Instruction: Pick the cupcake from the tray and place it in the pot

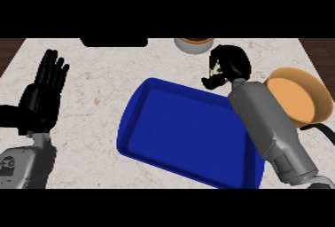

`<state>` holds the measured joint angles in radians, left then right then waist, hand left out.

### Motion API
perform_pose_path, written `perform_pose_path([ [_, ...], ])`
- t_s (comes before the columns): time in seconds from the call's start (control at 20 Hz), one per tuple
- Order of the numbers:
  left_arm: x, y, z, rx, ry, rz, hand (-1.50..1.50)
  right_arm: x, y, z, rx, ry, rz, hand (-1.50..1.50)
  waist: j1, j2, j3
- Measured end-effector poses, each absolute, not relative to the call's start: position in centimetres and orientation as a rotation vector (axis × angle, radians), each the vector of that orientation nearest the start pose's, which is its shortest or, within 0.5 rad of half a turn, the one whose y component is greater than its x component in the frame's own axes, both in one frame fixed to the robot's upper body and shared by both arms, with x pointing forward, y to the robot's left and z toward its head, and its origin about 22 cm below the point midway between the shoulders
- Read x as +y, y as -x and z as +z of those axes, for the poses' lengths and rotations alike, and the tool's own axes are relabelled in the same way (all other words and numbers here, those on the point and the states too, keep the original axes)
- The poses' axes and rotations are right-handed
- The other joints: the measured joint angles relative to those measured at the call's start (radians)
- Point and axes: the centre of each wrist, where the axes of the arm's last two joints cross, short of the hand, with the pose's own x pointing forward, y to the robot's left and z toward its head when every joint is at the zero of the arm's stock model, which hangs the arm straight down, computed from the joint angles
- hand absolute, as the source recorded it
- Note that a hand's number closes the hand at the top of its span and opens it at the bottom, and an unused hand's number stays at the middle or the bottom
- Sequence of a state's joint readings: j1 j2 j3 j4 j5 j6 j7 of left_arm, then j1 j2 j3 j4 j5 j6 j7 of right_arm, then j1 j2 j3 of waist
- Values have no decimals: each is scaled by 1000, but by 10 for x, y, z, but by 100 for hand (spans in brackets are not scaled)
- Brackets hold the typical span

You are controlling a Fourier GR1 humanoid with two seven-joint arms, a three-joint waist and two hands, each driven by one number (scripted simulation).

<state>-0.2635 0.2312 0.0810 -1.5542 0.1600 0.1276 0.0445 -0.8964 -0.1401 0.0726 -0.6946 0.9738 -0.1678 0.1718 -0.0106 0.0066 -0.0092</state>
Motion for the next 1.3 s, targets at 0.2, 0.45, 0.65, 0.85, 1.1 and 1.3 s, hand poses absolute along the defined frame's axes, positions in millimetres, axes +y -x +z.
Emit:
perform_pose_path([
  [0.2,269,-301,82,-1773,-109,36,0,-174,-445,118,-1253,1241,695,150,22,1,-3],
  [0.45,261,-303,84,-1775,-80,13,0,-183,-461,171,-1075,1557,355,150,55,7,-3],
  [0.65,256,-305,85,-1774,-68,5,0,-179,-468,206,-967,1770,206,150,65,7,0],
  [0.85,258,-307,83,-1773,-72,9,0,-172,-472,228,-880,1901,152,150,57,3,2],
  [1.1,258,-307,78,-1765,-94,35,0,-173,-474,227,-782,1935,130,150,33,-3,6],
  [1.3,265,-306,77,-1760,-113,51,0,-180,-472,217,-733,1938,128,150,12,-10,8],
])
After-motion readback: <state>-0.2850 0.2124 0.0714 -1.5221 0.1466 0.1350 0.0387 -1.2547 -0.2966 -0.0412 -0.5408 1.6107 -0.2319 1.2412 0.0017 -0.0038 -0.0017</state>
